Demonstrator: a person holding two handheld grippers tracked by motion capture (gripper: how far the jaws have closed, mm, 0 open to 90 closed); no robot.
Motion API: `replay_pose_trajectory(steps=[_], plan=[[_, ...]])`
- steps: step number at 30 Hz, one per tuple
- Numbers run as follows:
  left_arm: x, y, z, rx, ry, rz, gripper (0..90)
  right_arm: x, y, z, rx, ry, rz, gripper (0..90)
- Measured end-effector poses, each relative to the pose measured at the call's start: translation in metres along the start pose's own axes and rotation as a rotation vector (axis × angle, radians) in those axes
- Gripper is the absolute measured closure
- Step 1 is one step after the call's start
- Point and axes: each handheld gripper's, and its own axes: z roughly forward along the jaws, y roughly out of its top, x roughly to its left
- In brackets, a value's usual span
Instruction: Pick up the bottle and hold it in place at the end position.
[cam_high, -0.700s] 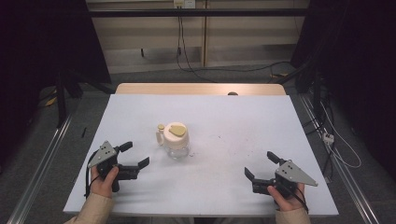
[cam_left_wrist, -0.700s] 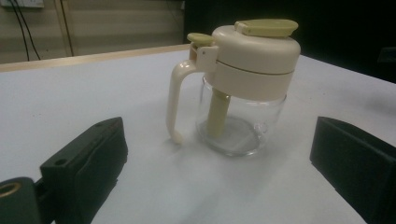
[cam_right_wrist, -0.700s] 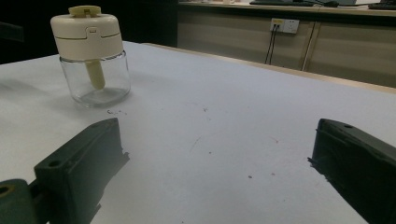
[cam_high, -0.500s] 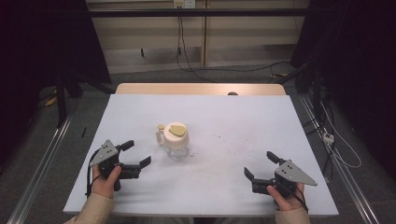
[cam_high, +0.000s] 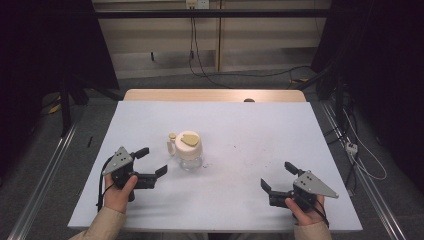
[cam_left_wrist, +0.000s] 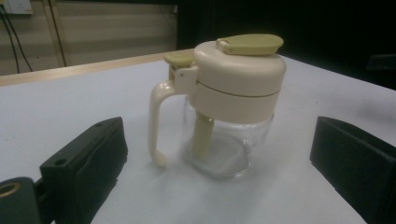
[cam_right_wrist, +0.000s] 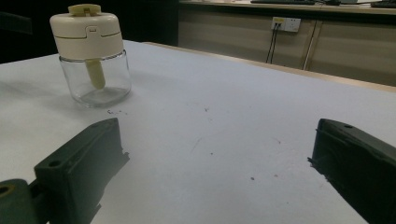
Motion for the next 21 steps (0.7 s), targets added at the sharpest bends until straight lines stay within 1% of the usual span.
replay_pose_trajectory(steps=[2, 4, 6, 7, 9, 12, 13, 17, 21], plan=[[-0.001, 0.001, 0.002, -0.004, -0.006, -0.003, 3.5, 0.001, 0.000, 0.000, 0.002, 0.002, -0.002, 1.6], [-0.003, 0.002, 0.005, 0.001, -0.005, 0.011, 3.2, 0.002, 0.000, 0.002, 0.002, 0.008, -0.008, 1.6], [-0.005, 0.003, 0.009, 0.005, -0.010, 0.006, 3.3, 0.002, 0.001, 0.003, 0.003, 0.015, -0.013, 1.7], [-0.006, 0.004, 0.011, 0.006, -0.013, -0.002, 3.3, 0.002, 0.001, 0.003, 0.003, 0.015, -0.013, 1.7], [-0.008, 0.005, 0.014, 0.015, -0.019, 0.007, 3.3, 0.001, 0.000, 0.003, 0.001, 0.013, -0.013, 1.8], [-0.010, 0.005, 0.019, 0.024, -0.023, 0.007, 3.3, 0.000, 0.001, 0.002, -0.006, 0.006, -0.006, 1.8], [-0.011, 0.005, 0.021, 0.028, -0.022, 0.011, 3.4, 0.001, 0.001, 0.002, -0.006, 0.006, -0.002, 1.8], [-0.016, 0.005, 0.029, 0.060, -0.010, 0.027, 3.5, 0.001, 0.001, 0.002, -0.009, 0.011, -0.009, 1.8], [-0.020, 0.005, 0.035, 0.073, -0.016, 0.044, 3.6, 0.001, 0.001, 0.003, -0.008, 0.015, -0.011, 1.8]])
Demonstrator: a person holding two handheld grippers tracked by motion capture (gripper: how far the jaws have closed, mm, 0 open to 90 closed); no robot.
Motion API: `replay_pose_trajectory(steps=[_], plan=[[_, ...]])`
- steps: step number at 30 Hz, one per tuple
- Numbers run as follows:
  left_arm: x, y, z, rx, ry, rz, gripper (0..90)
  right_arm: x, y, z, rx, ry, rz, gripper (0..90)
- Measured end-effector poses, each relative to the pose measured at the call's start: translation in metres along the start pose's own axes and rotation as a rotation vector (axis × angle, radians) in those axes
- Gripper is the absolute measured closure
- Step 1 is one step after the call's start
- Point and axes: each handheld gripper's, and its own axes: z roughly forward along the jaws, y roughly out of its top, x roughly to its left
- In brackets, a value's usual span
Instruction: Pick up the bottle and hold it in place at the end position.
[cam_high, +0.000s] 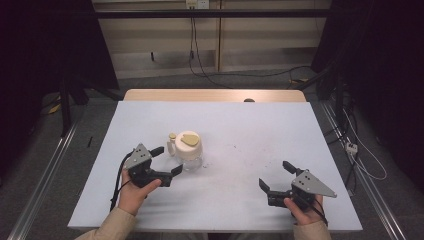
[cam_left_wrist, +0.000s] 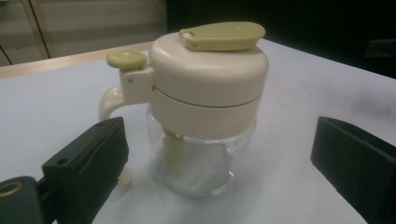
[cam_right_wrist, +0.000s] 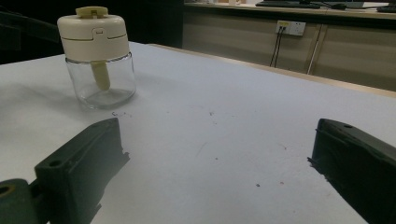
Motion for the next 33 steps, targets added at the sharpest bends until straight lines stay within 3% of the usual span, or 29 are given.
replay_pose_trajectory(steps=[17, 33], plan=[[-0.006, -0.002, 0.026, 0.066, 0.063, -0.033, 3.9, 0.000, 0.000, 0.001, -0.003, 0.002, -0.005, 1.8], [-0.008, 0.001, 0.050, 0.059, 0.128, -0.044, 4.6, 0.000, 0.001, 0.000, -0.008, -0.008, -0.006, 1.8]])
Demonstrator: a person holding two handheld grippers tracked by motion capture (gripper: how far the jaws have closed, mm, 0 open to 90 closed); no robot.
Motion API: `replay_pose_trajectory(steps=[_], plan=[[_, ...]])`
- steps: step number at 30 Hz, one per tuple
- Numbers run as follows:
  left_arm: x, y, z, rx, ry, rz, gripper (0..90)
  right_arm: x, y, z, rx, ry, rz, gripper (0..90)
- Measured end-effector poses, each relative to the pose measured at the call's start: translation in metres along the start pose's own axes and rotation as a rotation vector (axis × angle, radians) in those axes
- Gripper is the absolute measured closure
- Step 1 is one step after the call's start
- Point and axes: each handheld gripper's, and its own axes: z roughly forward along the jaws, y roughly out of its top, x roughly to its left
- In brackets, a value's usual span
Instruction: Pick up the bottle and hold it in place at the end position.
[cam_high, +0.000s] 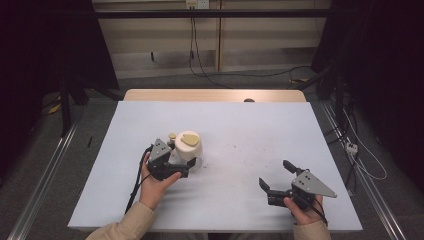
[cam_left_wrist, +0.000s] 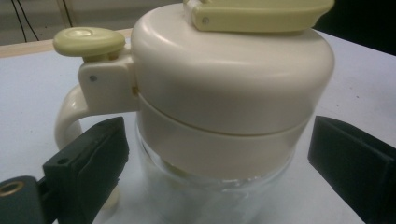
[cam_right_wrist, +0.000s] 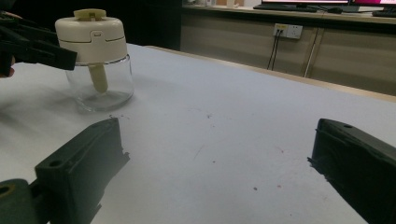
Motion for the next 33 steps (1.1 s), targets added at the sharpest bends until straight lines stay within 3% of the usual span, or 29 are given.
replay_pose_trajectory(steps=[10, 21, 33], plan=[[-0.004, 0.003, 0.011, -0.004, 0.038, 0.005, 4.6, 0.000, 0.000, -0.001, -0.002, -0.001, 0.001, 2.1], [-0.008, 0.002, 0.021, -0.037, 0.070, -0.018, 3.6, 0.001, 0.000, -0.001, -0.006, 0.000, 0.003, 2.2], [-0.009, 0.000, 0.030, -0.069, 0.081, -0.039, 3.6, 0.000, 0.000, 0.000, -0.005, 0.006, 0.006, 2.2]])
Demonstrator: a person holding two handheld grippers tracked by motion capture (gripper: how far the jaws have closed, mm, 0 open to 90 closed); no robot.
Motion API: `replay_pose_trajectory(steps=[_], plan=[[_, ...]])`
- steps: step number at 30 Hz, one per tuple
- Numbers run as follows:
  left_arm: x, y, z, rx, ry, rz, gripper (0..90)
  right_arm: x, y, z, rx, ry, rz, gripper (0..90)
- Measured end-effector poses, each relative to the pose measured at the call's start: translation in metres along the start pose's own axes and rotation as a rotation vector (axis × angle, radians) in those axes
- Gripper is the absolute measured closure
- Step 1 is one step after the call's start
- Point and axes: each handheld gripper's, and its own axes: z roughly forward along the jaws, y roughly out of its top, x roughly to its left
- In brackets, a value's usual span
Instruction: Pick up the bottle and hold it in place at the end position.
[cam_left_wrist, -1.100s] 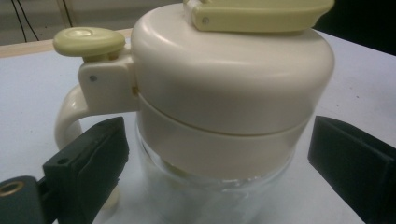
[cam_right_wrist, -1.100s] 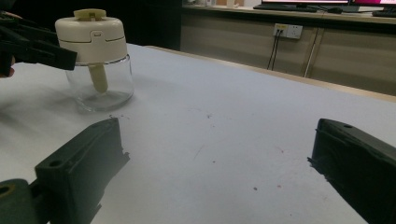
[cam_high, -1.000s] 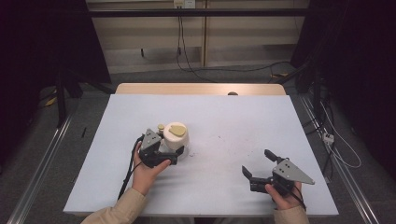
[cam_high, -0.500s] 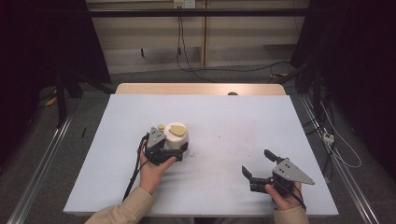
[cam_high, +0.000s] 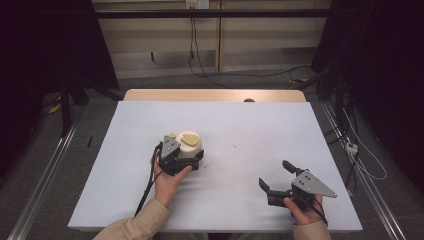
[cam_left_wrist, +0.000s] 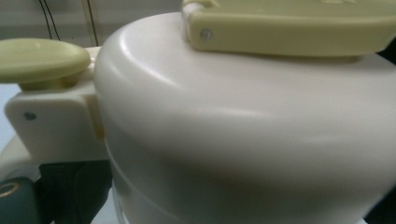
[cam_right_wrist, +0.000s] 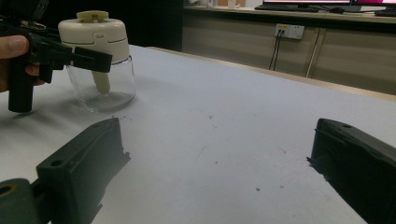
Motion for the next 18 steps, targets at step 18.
replay_pose_trajectory(steps=[18], plan=[[-0.0014, -0.0025, 0.0060, -0.044, 0.008, -0.003, 5.2, -0.0004, -0.0010, 0.0019, 0.008, 0.006, 0.000, 2.3]])
